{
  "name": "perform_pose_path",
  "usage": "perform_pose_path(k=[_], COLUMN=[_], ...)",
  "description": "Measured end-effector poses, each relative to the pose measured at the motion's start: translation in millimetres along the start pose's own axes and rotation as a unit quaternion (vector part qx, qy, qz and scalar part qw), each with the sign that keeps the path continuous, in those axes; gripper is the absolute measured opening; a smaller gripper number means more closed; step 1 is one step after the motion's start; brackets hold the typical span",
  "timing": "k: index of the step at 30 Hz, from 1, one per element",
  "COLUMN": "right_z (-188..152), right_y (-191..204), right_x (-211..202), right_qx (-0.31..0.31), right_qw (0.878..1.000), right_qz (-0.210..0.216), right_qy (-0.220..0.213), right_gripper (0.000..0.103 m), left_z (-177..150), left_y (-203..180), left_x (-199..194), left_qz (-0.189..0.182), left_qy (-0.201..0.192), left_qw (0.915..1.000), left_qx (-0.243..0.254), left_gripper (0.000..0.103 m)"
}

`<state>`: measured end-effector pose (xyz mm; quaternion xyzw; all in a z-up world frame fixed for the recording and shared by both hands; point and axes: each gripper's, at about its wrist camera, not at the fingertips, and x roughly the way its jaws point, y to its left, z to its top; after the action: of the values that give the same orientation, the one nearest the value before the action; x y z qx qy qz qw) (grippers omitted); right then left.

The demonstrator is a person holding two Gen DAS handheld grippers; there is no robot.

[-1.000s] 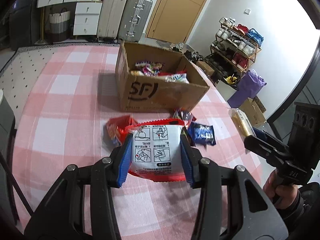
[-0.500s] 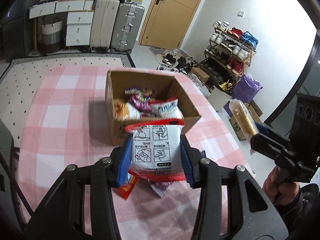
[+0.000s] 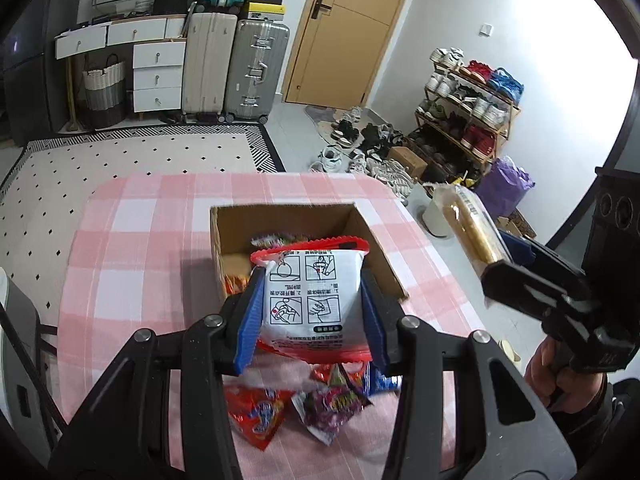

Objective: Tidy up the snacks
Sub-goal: 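Carry both packs over the cardboard box and lower them inside, then open both grippers to release the packs into the box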

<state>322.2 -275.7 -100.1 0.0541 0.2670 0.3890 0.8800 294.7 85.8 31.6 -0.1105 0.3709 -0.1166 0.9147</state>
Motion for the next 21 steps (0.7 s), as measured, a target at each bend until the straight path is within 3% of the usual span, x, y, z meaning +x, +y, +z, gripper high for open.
perform_pose_path(k=[10,21], right_z=[25.9,14.1], right_y=[-21.9,-55.8], right_x=[32.4,83.6], right_qx=[0.003,0.014], right_qw=[1.0,0.999], right_qz=[-0.009,-0.024], right_qy=[0.006,0.039], right_gripper=[0.066,0.066], left_z=[41.0,36.5], left_y=[10.4,34.3], left_x=[44.4,117.1], left_qz=[0.016,0.025], left_qy=[0.008,0.045], left_qw=[0.9998,0.9982], left_qx=[-0.005,-0.03], left_gripper=[0.041,0.041])
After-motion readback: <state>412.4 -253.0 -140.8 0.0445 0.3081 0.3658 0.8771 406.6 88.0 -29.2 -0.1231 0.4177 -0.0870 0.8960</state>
